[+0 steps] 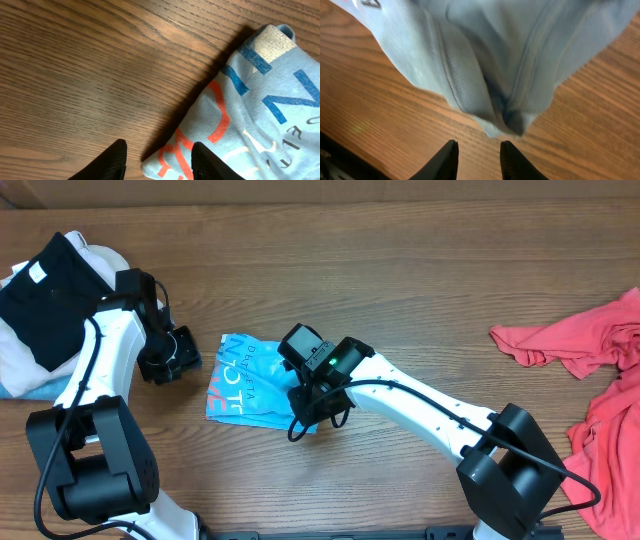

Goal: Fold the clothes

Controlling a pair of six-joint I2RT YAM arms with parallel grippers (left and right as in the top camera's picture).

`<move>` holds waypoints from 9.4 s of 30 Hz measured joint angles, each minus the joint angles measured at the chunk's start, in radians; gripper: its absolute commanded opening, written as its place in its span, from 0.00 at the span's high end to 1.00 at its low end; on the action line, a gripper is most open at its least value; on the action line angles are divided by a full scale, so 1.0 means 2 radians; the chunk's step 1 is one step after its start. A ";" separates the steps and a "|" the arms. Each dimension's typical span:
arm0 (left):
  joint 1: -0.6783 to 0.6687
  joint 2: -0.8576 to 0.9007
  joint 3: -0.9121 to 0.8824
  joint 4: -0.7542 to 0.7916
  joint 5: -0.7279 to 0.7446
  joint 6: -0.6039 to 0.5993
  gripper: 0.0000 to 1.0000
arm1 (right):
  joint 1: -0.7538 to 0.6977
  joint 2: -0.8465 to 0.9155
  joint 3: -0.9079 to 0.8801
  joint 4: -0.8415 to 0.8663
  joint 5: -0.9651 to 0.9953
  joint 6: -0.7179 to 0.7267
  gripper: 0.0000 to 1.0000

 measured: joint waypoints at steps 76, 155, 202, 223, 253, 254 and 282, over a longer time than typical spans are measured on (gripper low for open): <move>-0.069 0.000 -0.100 0.068 0.049 0.017 0.52 | -0.061 0.072 0.000 0.256 0.023 0.003 0.94; -0.069 0.000 -0.101 0.076 0.049 0.019 0.36 | -0.043 0.024 -0.021 0.005 -0.150 -0.011 0.96; -0.072 -0.112 -0.081 0.002 0.059 0.037 0.35 | -0.068 -0.012 0.044 -0.088 -0.019 -0.037 0.64; -0.135 -0.111 -0.232 0.142 0.117 -0.098 0.44 | -0.068 -0.016 0.046 -0.081 -0.001 -0.040 0.64; -0.135 -0.111 -0.233 0.154 0.204 -0.115 0.55 | -0.068 -0.016 0.046 -0.080 -0.002 -0.039 0.64; -0.135 -0.111 -0.233 0.152 0.202 -0.115 0.56 | -0.068 -0.016 0.046 -0.080 -0.002 -0.039 0.64; -0.135 -0.111 -0.233 0.157 0.145 -0.119 0.96 | -0.068 -0.016 0.046 -0.080 -0.002 -0.038 0.64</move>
